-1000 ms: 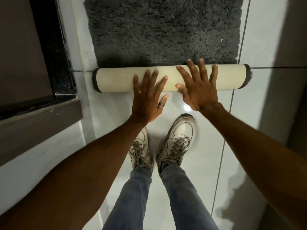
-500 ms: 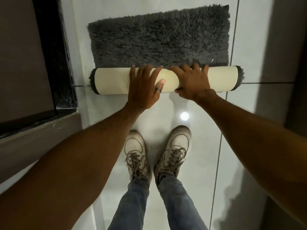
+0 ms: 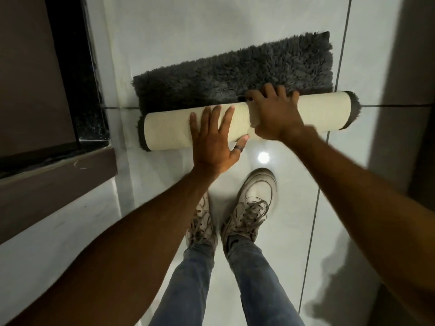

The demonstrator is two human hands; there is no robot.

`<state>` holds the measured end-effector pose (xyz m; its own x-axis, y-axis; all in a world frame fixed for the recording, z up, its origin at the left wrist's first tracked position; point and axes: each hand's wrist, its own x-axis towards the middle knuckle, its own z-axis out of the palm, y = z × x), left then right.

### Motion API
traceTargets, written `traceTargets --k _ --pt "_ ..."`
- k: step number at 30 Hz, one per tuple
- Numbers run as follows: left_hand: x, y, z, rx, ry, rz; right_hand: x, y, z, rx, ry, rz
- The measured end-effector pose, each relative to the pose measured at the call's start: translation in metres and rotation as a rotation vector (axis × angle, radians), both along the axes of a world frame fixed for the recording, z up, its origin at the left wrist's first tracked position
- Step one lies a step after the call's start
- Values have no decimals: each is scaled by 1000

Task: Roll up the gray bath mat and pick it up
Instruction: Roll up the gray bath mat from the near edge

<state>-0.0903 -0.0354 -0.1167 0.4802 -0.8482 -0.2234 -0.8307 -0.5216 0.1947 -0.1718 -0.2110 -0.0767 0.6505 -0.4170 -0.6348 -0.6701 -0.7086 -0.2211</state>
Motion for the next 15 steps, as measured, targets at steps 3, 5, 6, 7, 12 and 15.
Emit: traceTargets --k 3,5,6,7,12,15 --pt "28 -24 3 14 14 -22 -23 36 7 -159 -199 -85" --pt "38 -30 6 -28 29 -42 -33 39 2 -151 -195 -63" --pt "41 -27 6 -76 29 -72 -33 34 -1 -135 -205 -67" --pt "43 -22 6 -112 19 -119 -30 27 -5 -114 -215 -76" --pt "61 -36 6 47 -39 -231 -2 -12 -17 10 -195 -94" --pt "82 -64 12 120 -44 -242 20 -23 -11 -83 -176 -168"
